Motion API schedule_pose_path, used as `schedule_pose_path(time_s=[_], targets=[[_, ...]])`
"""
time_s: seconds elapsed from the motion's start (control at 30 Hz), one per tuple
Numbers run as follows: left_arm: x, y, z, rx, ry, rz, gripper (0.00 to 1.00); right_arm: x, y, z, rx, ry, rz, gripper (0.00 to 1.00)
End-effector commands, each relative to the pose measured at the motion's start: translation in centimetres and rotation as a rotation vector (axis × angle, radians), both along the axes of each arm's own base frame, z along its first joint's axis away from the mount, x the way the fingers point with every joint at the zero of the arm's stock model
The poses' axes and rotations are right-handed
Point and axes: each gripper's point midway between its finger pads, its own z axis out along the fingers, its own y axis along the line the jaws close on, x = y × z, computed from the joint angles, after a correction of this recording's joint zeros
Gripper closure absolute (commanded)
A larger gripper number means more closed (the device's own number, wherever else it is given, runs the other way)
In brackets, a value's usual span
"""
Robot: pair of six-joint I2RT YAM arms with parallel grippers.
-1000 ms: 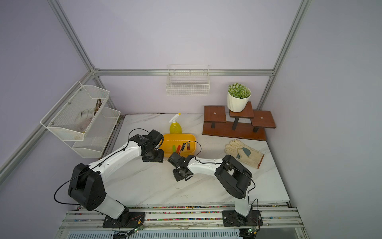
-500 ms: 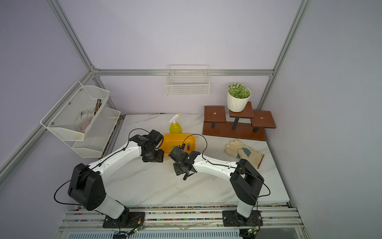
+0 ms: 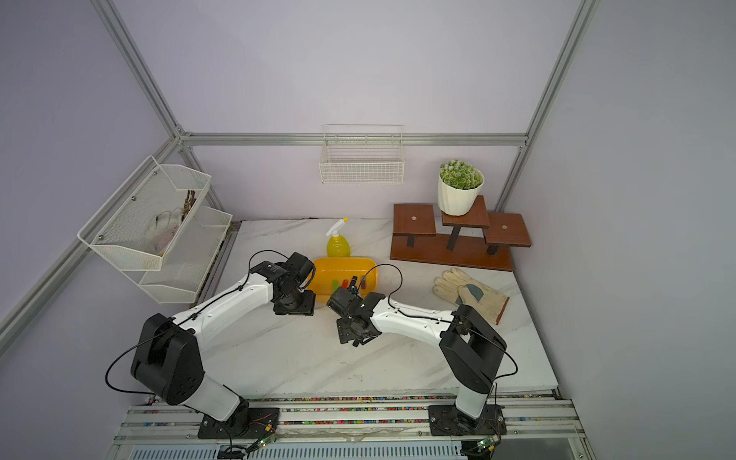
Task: Put the usb flash drive into the storage box
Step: Pick up the USB flash from the center of the board.
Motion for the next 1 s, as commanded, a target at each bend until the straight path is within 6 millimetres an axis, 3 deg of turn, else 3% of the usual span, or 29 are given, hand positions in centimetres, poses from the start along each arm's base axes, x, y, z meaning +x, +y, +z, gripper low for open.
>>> schedule_pose_path(time_s=[0.0, 0.3, 0.77, 0.97], targets=[[0.5, -0.1, 0.7, -0.018, -0.033, 0.000, 0.33, -0.4, -1.2, -1.7, -0.086, 0.015, -0.013, 0.23], [0.5, -0.2, 0.7, -0.022, -0.032, 0.001, 0.33, -0.4, -1.7, -3.6, -0.130, 0.023, -0.005, 0.23], [0.6, -0.2, 0.6, -0.019, -0.029, -0.002, 0.32, -0.5, -3.1, -4.7, -0.207, 0.025, -0.010, 0.24], [0.6, -0.2, 0.7, -0.021, -0.030, -0.001, 0.32, -0.6, -3.0, -4.7, -0.203, 0.031, -0.002, 0.32]])
